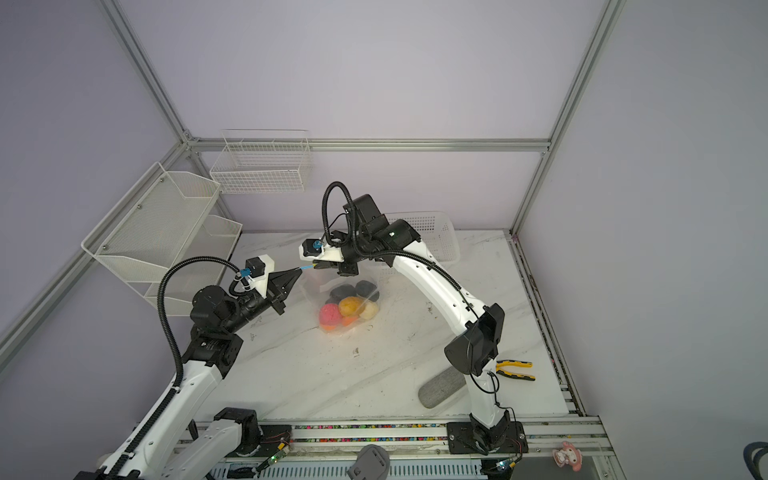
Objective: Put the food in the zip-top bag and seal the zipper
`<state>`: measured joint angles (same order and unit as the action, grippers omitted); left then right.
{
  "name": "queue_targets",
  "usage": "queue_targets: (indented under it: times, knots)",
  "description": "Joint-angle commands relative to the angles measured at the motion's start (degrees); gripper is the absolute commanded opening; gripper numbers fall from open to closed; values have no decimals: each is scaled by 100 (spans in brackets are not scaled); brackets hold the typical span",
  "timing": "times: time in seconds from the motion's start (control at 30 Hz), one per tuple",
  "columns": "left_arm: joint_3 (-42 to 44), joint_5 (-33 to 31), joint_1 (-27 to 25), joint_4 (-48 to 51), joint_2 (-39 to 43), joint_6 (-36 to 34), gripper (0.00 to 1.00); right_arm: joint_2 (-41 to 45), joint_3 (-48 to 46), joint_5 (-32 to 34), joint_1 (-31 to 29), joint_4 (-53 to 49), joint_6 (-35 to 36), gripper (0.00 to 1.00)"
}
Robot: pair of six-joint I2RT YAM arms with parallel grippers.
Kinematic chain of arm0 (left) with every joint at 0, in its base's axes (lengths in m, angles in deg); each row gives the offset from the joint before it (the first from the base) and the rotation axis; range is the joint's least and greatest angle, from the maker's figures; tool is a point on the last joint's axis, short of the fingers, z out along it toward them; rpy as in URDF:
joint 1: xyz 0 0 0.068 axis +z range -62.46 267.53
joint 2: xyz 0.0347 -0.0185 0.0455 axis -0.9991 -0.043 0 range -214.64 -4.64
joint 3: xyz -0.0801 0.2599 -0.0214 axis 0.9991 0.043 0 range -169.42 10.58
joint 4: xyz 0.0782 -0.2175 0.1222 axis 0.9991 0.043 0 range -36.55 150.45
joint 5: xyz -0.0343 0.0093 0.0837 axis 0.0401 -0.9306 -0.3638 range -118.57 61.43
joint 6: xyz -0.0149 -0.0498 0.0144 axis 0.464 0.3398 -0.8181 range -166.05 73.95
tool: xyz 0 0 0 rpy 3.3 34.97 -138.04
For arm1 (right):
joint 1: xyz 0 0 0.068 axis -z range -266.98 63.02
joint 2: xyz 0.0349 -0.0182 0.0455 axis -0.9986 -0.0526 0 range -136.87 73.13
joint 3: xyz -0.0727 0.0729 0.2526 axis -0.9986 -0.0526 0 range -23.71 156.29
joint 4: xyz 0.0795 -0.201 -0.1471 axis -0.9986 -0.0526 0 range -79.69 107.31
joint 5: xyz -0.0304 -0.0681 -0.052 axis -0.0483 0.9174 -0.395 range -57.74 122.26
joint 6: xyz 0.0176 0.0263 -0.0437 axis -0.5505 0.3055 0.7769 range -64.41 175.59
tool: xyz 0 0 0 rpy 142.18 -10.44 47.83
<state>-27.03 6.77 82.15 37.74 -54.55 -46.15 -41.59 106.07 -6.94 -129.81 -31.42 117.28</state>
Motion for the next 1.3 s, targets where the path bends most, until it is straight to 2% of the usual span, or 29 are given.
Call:
queue_targets:
  times: [0.0,0.7,1.27]
  knots:
    - [-127,-382,1,-91,178,-257,0,-36,136,136,121,-154,-87,14]
    - [-1,-1705,-3,158,408,-496,0,-25,215,378,264,-154,-288,14]
    - [-98,-2357,3,375,342,-665,0,94,33,369,518,-154,-298,14]
